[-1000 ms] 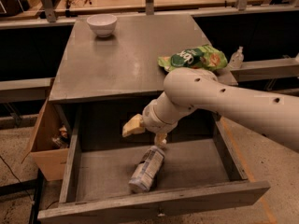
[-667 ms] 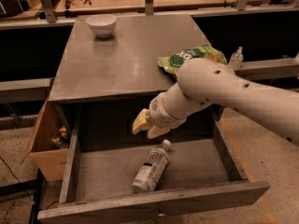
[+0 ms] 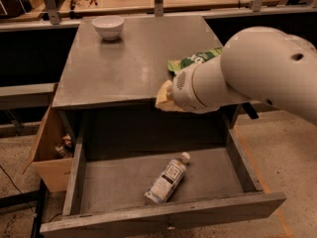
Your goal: Place blue plastic bottle into top drawer
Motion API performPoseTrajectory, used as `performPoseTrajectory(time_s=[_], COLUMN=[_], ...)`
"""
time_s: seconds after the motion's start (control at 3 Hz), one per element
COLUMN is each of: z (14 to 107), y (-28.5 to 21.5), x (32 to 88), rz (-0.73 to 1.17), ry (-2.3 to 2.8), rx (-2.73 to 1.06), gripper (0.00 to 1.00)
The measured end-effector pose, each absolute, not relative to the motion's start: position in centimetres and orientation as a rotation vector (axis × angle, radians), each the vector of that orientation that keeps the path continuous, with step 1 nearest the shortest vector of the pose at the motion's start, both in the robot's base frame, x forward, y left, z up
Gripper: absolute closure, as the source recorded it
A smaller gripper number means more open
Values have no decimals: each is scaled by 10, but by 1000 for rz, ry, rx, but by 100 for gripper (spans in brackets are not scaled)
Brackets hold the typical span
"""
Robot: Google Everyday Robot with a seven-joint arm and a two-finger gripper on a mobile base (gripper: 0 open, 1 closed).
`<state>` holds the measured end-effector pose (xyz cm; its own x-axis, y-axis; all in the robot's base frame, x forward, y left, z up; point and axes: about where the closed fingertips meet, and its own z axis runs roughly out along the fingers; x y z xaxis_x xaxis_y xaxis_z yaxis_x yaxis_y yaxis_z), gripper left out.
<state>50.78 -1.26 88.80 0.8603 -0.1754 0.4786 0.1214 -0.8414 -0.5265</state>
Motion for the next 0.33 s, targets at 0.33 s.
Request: performPoseTrajectory(time_s=[0.33], z=[916], y=[-11], x=[517], rz=[-831], ry=[52], rx=[-2418], gripper=[84])
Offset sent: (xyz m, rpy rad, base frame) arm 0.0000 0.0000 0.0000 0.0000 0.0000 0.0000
